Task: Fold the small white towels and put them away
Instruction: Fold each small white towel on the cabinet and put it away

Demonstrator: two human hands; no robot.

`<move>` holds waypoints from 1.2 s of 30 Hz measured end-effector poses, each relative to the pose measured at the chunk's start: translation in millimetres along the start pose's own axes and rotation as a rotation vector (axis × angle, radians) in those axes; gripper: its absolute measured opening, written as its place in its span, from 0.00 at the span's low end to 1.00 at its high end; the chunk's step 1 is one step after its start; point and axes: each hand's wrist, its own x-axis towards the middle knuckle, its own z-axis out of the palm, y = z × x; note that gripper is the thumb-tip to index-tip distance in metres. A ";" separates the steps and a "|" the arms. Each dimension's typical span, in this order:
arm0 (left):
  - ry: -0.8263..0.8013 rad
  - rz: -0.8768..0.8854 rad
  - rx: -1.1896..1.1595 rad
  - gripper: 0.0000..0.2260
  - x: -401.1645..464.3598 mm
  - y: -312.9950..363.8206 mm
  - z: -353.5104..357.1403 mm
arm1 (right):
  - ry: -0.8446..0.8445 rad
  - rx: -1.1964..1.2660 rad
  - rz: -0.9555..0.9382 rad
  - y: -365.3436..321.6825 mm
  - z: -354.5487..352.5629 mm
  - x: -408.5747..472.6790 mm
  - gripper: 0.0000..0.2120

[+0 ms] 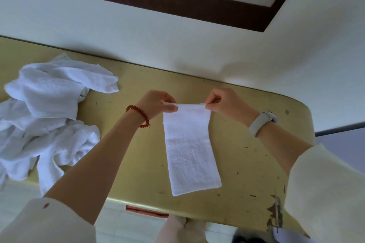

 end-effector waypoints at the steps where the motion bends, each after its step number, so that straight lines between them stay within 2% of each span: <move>1: 0.029 0.014 0.020 0.07 -0.5 2.3 -0.3 | -0.002 0.004 0.011 -1.2 -1.1 0.5 0.11; 5: 0.123 0.064 0.120 0.06 -7.9 12.6 1.2 | 0.043 0.015 0.011 -7.1 -5.0 0.5 0.11; 8: 0.183 0.092 0.149 0.05 -16.1 17.9 2.3 | 0.107 -0.030 -0.045 -10.3 -6.2 -4.2 0.07; 10: 0.222 0.105 0.097 0.06 -20.8 20.6 2.6 | 0.173 -0.098 -0.115 -10.4 -6.2 -8.2 0.05; 13: 0.299 0.136 0.018 0.07 -27.0 18.7 7.2 | 0.282 -0.285 -0.275 -4.6 -1.9 -14.3 0.10; 17: 0.399 0.269 0.125 0.05 -44.0 -1.1 26.9 | 0.391 -0.354 -0.406 11.2 15.5 -36.7 0.08; 19: 0.400 0.307 0.147 0.05 -58.4 -19.3 42.2 | 0.412 -0.362 -0.460 21.7 30.9 -54.9 0.08; 22: 0.326 0.313 0.144 0.05 -80.5 -53.7 66.1 | 0.415 -0.371 -0.508 44.5 57.6 -81.4 0.06; 25: 0.326 0.420 0.271 0.02 -96.3 -78.2 83.1 | 0.390 -0.407 -0.530 67.4 79.0 -100.4 0.05; 30: 0.365 0.548 0.508 0.08 -110.2 -89.6 99.0 | 0.343 -0.418 -0.498 83.6 100.5 -121.6 0.05; 36: 0.392 0.604 0.503 0.02 -111.8 -101.1 106.6 | 0.343 -0.431 -0.494 93.7 112.4 -128.8 0.04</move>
